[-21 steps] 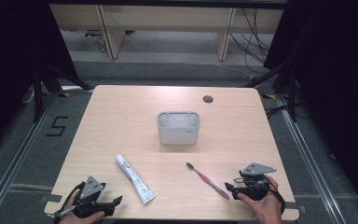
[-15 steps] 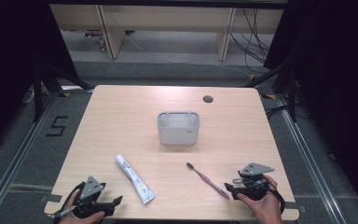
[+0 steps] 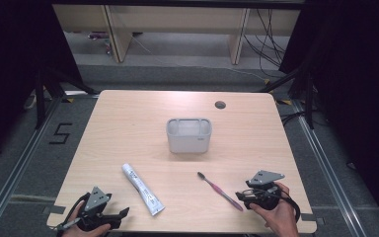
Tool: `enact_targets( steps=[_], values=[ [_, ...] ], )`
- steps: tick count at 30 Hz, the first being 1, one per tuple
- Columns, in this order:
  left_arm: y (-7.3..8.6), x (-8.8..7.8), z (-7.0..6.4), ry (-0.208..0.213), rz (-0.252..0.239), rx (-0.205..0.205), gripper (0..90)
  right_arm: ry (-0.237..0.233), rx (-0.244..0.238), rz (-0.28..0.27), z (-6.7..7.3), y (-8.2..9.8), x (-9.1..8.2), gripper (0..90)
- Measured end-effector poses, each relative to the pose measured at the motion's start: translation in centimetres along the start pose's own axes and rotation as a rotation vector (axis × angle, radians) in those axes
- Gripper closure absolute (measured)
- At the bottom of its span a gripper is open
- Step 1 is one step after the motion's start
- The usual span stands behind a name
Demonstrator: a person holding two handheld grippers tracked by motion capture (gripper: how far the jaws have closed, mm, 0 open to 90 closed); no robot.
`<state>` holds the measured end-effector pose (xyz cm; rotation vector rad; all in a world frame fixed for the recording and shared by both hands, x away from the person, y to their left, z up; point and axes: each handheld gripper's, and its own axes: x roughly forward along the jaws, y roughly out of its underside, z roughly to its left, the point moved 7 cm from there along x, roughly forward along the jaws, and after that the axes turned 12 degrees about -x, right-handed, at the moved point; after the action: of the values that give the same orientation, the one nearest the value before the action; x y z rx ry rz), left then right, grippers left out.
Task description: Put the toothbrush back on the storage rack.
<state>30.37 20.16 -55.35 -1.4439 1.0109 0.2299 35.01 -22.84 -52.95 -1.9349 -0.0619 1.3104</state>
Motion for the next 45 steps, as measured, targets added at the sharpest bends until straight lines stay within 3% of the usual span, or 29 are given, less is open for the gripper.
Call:
enact_targets(
  steps=[1,2,3,5,10,11,21,29,30,31,33,34,35,37,43,45],
  values=[
    [0.0,-0.1,0.1,-0.004,0.009,0.01,19.8,0.011,-0.018,-0.019,0.1,-0.3,0.1,45.2],
    [0.0,-0.1,0.1,-0.003,0.007,0.011,19.8,-0.011,-0.024,-0.002,0.3,-0.3,-0.1,46.5],
    [0.0,-0.1,0.1,-0.005,0.007,0.011,19.8,-0.011,-0.031,-0.02,0.4,-0.6,0.1,46.5],
    [0.1,-0.1,0.1,-0.002,0.013,0.012,19.8,-0.026,-0.048,0.011,0.6,-1.0,-0.2,48.0],
    [0.1,-0.1,0.1,-0.003,0.008,0.006,19.8,-0.041,-0.059,0.018,0.8,-1.8,0.1,48.4],
    [0.1,-0.1,0.1,-0.005,0.008,0.007,19.9,-0.057,-0.089,0.018,0.8,-2.1,0.3,50.1],
    [0.1,-0.1,0.3,-0.008,0.012,0.01,19.8,-0.058,-0.108,0.029,0.8,-3.4,0.8,54.3],
    [0.1,-0.2,0.3,-0.008,0.021,0.009,19.9,-0.096,-0.103,0.111,1.4,-4.6,1.7,60.3],
    [0.1,-0.2,0.2,-0.004,0.018,0.005,19.8,-0.099,-0.103,0.129,1.5,-4.6,1.9,60.8],
    [0.1,-0.1,0.2,-0.006,0.011,0.007,19.9,-0.134,-0.124,0.153,1.6,-4.8,2.2,62.0],
    [0.1,0.0,0.1,-0.003,-0.006,-0.01,19.8,-0.137,-0.108,0.167,1.7,-4.8,2.4,62.3],
    [0.1,0.0,0.1,-0.001,-0.002,-0.006,19.9,-0.156,-0.14,0.175,1.7,-5.0,2.8,62.4],
    [0.1,-0.1,0.1,0.001,-0.005,-0.009,19.9,-0.153,-0.127,0.189,1.8,-5.0,3.0,62.8],
    [0.0,-0.1,0.1,0.001,-0.005,-0.008,19.9,-0.166,-0.152,0.204,1.8,-5.2,3.4,63.7],
    [0.1,-0.2,0.2,-0.002,0.006,0.009,19.9,-0.182,-0.133,0.251,2.1,-5.3,4.2,65.3],
    [0.0,-0.1,0.1,0.002,-0.004,-0.006,19.9,-0.181,-0.152,0.253,2.0,-5.4,4.5,65.7]
  ],
)
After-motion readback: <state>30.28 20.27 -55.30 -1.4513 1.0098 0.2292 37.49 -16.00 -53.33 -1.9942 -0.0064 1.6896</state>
